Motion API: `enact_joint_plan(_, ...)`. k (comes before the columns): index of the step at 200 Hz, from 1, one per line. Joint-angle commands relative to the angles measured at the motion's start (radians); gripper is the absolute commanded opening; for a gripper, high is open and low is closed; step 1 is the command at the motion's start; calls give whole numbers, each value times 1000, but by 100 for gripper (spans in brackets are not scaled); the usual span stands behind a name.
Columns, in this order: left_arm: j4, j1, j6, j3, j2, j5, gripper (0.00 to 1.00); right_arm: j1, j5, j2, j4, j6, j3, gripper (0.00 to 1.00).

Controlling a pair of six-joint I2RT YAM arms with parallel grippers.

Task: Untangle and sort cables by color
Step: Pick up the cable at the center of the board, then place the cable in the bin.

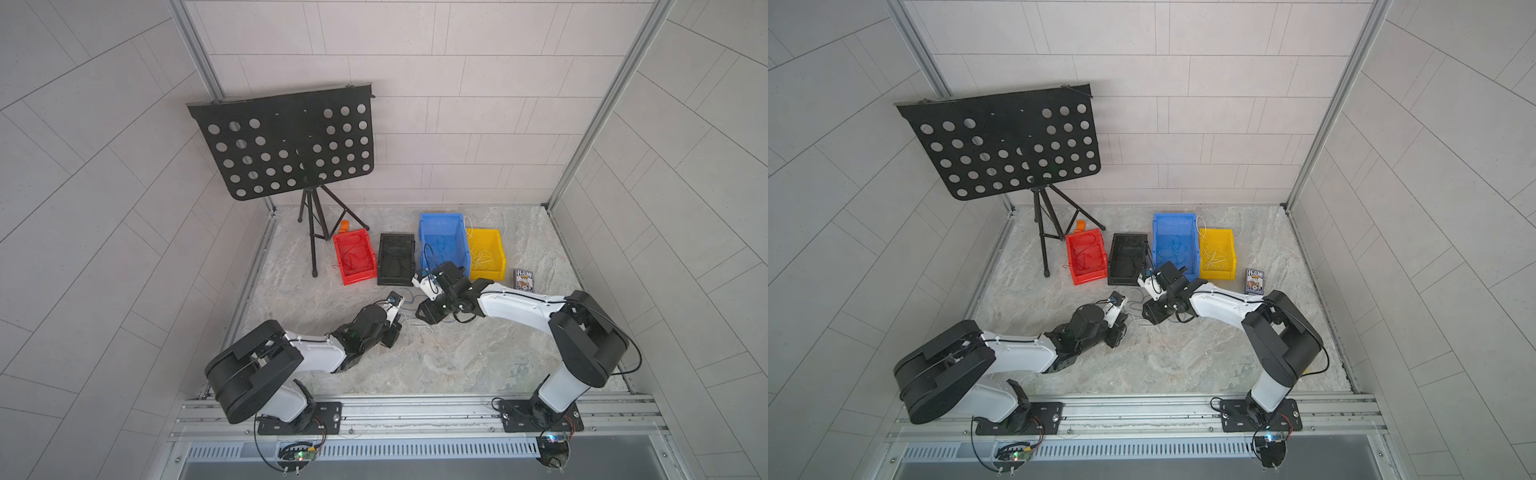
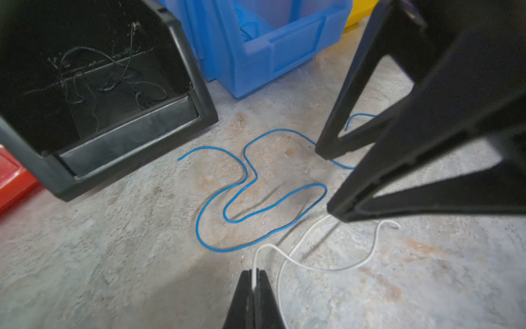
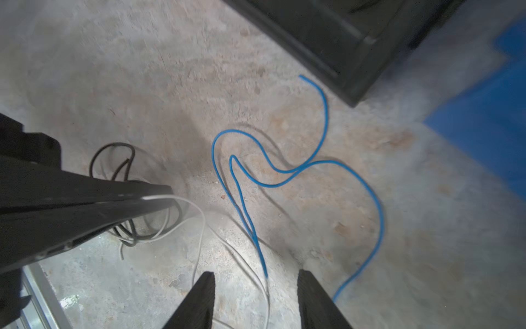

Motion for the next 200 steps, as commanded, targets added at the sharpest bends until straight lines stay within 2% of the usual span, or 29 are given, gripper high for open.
enact_joint_plan(1,-15,2,-36,-26,-11,-43,0,22,-5,27,8,-2,34,51)
enact_joint_plan(15,-13,2,-40,-31,-10,-47,0,28,5,55,18,0,37,50)
enact_joint_plan(21,-9,2,-43,-33,-12,-48,0,29,8,68,19,-3,43,44)
enact_joint_plan(25,-7,3,-44,-32,-13,-48,0,29,14,78,19,-7,50,37)
enact_joint_plan(34,-1,2,-49,-32,-21,-47,0,29,46,92,4,-15,67,9)
enact_joint_plan(39,1,3,-51,-56,-26,-46,0,29,67,87,-2,-14,71,0)
enact_joint_plan(75,6,2,-61,-73,-53,-68,0,18,157,-112,-42,-19,60,0)
enact_joint_plan(122,8,3,-67,-81,-60,-79,0,-125,160,-295,-154,-46,184,0)
enact_joint_plan(157,10,2,-63,-75,-55,-74,0,-228,89,-291,-272,-68,427,0)
enact_joint_plan(179,14,3,-63,-71,-46,-71,0,-256,65,-208,-398,-103,620,0)
enact_joint_plan(200,17,3,-61,-71,-40,-67,0,-301,56,-126,-442,-112,683,0)
